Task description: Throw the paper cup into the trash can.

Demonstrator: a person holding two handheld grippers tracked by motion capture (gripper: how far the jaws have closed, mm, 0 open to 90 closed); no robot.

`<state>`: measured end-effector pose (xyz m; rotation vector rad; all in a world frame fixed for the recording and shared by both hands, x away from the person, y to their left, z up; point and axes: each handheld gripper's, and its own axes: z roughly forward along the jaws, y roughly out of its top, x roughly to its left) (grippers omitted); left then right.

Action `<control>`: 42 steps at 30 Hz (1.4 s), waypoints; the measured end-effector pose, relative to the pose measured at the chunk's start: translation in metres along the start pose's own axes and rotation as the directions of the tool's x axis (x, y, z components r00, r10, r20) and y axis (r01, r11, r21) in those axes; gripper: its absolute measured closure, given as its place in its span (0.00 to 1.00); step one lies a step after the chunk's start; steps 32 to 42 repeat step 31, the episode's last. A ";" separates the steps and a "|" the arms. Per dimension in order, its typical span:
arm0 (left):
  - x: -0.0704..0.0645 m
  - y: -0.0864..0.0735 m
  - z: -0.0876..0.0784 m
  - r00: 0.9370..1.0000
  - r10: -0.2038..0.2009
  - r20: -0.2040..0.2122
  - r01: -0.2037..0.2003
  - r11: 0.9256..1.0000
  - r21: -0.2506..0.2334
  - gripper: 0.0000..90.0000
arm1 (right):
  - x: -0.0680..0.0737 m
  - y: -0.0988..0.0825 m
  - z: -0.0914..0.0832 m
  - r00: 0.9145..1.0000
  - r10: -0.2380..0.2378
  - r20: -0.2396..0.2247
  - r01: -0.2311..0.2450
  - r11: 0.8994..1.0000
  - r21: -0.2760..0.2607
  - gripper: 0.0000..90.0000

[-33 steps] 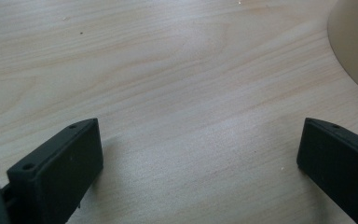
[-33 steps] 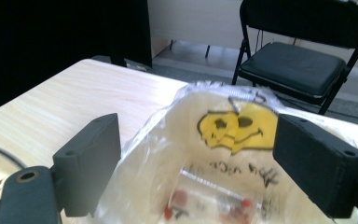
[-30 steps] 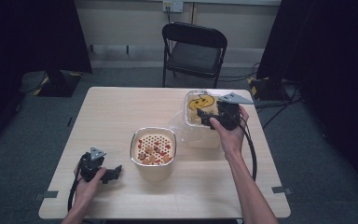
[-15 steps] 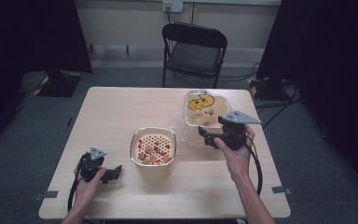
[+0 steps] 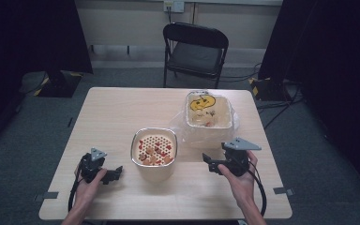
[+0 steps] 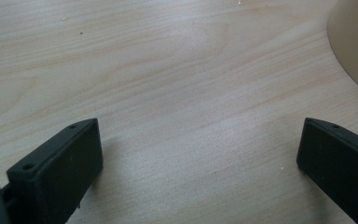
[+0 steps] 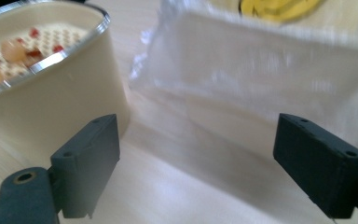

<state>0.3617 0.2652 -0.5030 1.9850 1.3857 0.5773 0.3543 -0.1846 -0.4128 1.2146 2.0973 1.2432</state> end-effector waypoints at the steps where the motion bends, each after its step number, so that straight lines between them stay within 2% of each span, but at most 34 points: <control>1: 0.000 0.000 0.000 1.000 0.000 0.000 0.000 1.000 0.000 0.00 | -0.001 -0.006 0.002 1.000 -0.008 -0.003 0.008 1.000 0.012 0.16; 3: 0.000 0.000 0.000 1.000 0.000 0.000 0.000 1.000 0.000 0.00 | -0.006 -0.021 0.008 1.000 0.011 -0.012 -0.011 1.000 0.029 0.16; 6: 0.000 0.000 0.000 1.000 0.000 0.001 0.000 1.000 0.000 0.00 | -0.009 -0.030 0.011 1.000 0.025 -0.009 -0.024 0.999 0.043 0.16; 11: 0.000 0.000 0.000 1.000 0.000 0.000 0.000 1.000 0.000 0.00 | -0.014 -0.053 0.025 0.999 0.040 0.005 -0.040 0.993 0.110 0.16; 13: 0.000 0.000 0.000 1.000 0.000 0.001 0.000 1.000 0.000 0.00 | -0.015 -0.059 0.030 1.000 0.018 0.022 -0.021 0.990 0.141 0.16; 16: 0.000 0.000 0.000 1.000 0.000 -0.002 0.000 1.000 -0.001 0.00 | -0.017 -0.064 0.035 0.999 0.012 0.040 -0.019 0.986 0.168 0.16; 17: 0.000 0.000 0.000 1.000 0.000 0.000 0.000 1.000 0.000 0.00 | -0.017 -0.067 0.038 0.999 0.006 0.041 -0.014 0.981 0.194 0.16; 20: 0.000 0.000 0.000 1.000 -0.001 -0.002 0.001 1.000 -0.001 0.00 | -0.016 -0.070 0.041 0.999 -0.007 0.040 -0.002 0.978 0.210 0.16; 24: 0.000 0.000 0.000 1.000 -0.001 -0.002 0.001 1.000 -0.001 0.00 | -0.012 -0.074 0.044 0.995 -0.069 0.066 0.053 0.977 0.208 0.15; 42: 0.000 0.000 0.000 1.000 -0.003 -0.002 0.003 1.000 -0.002 0.00 | -0.012 -0.075 0.044 0.996 -0.064 0.068 0.048 0.978 0.205 0.15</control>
